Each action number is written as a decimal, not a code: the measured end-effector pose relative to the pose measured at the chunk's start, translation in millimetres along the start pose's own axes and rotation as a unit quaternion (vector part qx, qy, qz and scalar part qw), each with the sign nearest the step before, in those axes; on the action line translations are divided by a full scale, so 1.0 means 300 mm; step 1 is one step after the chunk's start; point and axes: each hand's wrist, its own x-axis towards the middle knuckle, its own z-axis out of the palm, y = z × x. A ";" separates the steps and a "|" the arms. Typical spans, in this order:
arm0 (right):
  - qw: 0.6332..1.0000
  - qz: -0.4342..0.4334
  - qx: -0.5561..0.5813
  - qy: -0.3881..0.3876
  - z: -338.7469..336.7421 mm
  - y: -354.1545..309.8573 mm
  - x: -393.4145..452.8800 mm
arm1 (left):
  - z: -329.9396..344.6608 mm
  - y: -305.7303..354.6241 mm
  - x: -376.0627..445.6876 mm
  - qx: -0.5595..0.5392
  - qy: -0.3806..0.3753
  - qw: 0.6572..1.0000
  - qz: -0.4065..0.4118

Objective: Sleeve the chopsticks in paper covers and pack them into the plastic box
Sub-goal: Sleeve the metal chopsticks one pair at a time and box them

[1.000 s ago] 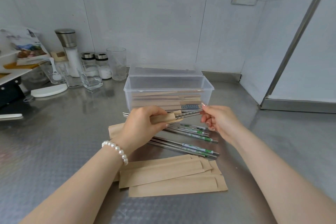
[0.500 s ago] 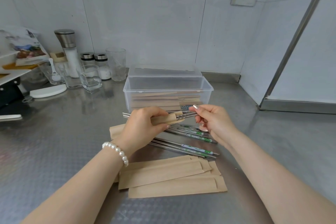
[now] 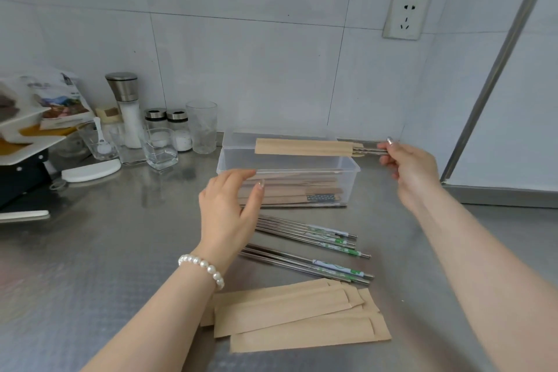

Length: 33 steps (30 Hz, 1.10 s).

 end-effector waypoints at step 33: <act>0.919 -0.171 -0.334 -0.123 0.107 -0.007 -0.073 | 0.036 0.027 -0.044 0.011 -0.331 0.941 0.064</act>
